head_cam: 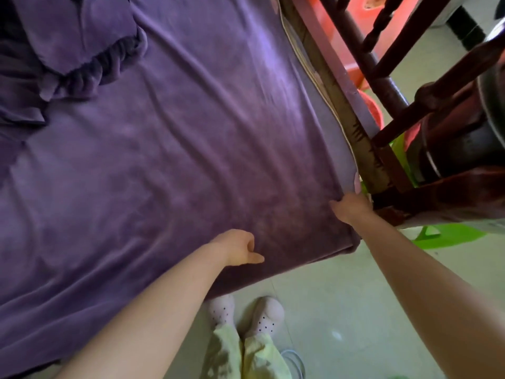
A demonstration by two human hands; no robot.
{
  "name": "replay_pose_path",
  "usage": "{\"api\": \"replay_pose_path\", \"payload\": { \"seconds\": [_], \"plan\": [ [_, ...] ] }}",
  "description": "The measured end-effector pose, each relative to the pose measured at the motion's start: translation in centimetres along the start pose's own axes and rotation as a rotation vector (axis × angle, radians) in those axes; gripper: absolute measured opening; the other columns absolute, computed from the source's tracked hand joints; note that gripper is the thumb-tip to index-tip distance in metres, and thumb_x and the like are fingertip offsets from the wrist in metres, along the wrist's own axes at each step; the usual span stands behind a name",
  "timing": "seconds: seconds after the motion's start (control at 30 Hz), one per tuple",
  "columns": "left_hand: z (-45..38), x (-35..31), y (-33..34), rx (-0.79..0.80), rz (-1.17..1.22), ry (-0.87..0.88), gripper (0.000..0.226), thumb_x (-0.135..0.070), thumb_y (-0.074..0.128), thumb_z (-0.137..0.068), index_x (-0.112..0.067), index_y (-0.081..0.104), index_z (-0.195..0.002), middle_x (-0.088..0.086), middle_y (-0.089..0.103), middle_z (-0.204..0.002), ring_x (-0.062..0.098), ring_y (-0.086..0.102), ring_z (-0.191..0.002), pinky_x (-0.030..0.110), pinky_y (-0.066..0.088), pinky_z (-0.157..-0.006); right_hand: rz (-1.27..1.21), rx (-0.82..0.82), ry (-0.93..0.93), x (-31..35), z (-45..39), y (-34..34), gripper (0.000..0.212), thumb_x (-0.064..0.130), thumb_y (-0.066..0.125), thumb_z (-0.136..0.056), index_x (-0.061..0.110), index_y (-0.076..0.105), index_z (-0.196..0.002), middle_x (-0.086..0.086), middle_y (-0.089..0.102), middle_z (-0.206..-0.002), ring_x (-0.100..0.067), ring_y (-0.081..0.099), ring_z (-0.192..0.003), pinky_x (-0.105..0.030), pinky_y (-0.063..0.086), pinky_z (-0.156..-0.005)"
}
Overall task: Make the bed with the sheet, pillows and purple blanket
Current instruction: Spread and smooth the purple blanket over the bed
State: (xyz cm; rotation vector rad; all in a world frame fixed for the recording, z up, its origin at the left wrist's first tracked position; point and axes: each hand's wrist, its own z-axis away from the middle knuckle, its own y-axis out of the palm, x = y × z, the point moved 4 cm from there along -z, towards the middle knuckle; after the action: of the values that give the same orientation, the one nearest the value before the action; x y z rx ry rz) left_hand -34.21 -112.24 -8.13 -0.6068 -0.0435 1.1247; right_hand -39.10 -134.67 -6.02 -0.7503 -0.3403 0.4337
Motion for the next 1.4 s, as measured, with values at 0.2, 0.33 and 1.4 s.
{"api": "replay_pose_path", "payload": {
  "seconds": [0.2, 0.33, 1.4],
  "plan": [
    [2.1, -2.4, 0.0, -0.018, -0.276, 0.130, 0.043, -0.035, 0.033, -0.100, -0.007, 0.057, -0.121, 0.014, 0.057, -0.130, 0.033, 0.053, -0.120, 0.038, 0.044, -0.095, 0.131, -0.304, 0.056, -2.7, -0.5, -3.7, 0.032, 0.003, 0.031, -0.093, -0.008, 0.042, -0.121, -0.033, 0.052, -0.127, -0.047, 0.049, -0.119, -0.048, 0.042, -0.096],
    [0.9, -6.4, -0.4, -0.064, -0.077, 0.195, 0.042, -0.029, 0.030, -0.101, -0.004, 0.057, -0.123, 0.018, 0.055, -0.133, 0.036, 0.051, -0.122, 0.037, 0.042, -0.098, 0.348, -0.419, -0.076, -2.9, -1.7, -6.6, 0.029, 0.002, 0.027, -0.095, -0.008, 0.045, -0.116, -0.034, 0.059, -0.117, -0.048, 0.056, -0.110, -0.048, 0.044, -0.091],
    [30.4, 43.7, 10.2, -0.393, 0.412, -0.849, 0.041, -0.028, 0.037, -0.097, -0.007, 0.049, -0.131, 0.016, 0.051, -0.139, 0.032, 0.049, -0.128, 0.039, 0.042, -0.101, 0.621, -0.059, -0.706, 32.2, 22.3, 21.3, 0.028, 0.013, 0.046, -0.088, -0.001, 0.059, -0.109, -0.023, 0.059, -0.120, -0.037, 0.055, -0.113, -0.038, 0.047, -0.088]
  ]
}}
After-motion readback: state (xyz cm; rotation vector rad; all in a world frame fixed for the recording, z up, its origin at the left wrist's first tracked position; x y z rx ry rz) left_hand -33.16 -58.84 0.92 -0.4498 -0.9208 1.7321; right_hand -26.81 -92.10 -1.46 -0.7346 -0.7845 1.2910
